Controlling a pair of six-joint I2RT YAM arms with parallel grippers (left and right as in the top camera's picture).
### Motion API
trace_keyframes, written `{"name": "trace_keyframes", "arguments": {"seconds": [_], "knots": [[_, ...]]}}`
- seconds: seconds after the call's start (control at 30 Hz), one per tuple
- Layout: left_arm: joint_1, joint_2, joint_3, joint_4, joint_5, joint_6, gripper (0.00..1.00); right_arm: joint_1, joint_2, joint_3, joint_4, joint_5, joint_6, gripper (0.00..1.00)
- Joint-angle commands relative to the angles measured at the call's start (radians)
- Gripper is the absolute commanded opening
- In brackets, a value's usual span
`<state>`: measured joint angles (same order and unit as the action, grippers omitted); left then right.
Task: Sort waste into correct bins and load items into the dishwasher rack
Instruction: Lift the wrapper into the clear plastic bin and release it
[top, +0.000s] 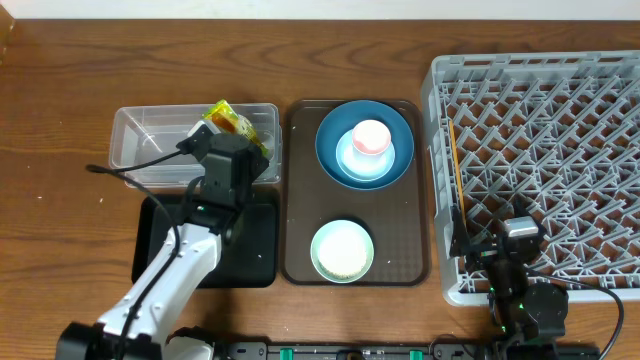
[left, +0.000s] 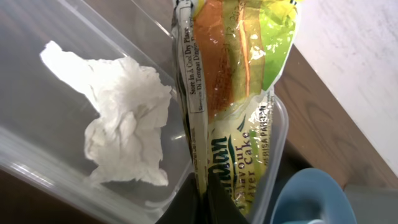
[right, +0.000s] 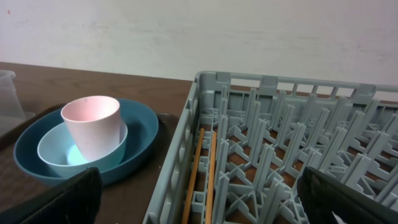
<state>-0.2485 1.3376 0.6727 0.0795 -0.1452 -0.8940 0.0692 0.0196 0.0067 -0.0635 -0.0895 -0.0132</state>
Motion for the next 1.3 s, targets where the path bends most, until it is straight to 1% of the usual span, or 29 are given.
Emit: {"name": "trace_keyframes", "arguments": {"seconds": [0.0,0.17,0.27,0.33,0.43,0.57,0.73,0.9,1.07,1.17,1.2,1.27], "knots": [[0.006,0.015,0.010,0.024,-0.020,0.002,0.08,0.010,0.000,-0.001,-0.004,0.000,-0.011,0.99],[0.006,0.013,0.012,0.042,0.025,0.004,0.13,0.010,0.000,-0.001,-0.003,0.000,-0.011,0.99],[0.011,0.014,0.031,0.034,0.136,0.090,0.13,0.010,0.000,-0.001,-0.004,0.000,-0.011,0.99],[0.019,0.014,0.064,-0.006,0.180,0.093,0.11,0.011,0.000,-0.001,-0.004,0.000,-0.011,0.99],[0.040,0.014,0.151,-0.121,0.187,0.109,0.08,0.010,0.000,-0.001,-0.003,0.000,-0.011,0.99],[0.072,0.014,0.245,-0.227,0.186,0.150,0.08,0.010,0.000,-0.001,-0.004,0.000,-0.011,0.99],[0.102,0.025,0.254,-0.246,0.179,0.157,0.08,0.011,0.000,-0.001,-0.004,0.000,-0.011,0.99],[0.113,0.094,0.254,-0.259,0.184,0.156,0.07,0.010,0.000,-0.001,-0.004,0.000,-0.011,0.99],[0.113,0.172,0.254,-0.258,0.218,0.096,0.08,0.010,0.000,-0.001,-0.004,0.000,-0.011,0.99],[0.113,0.198,0.254,-0.259,0.218,0.092,0.17,0.011,0.000,-0.001,-0.003,0.000,-0.011,0.99],[0.113,0.203,0.254,-0.259,0.218,0.092,0.22,0.010,0.000,-0.001,-0.004,0.000,-0.011,0.99],[0.113,0.204,0.254,-0.264,0.220,0.092,0.26,0.011,0.000,-0.001,-0.004,0.000,-0.011,0.99]]}}
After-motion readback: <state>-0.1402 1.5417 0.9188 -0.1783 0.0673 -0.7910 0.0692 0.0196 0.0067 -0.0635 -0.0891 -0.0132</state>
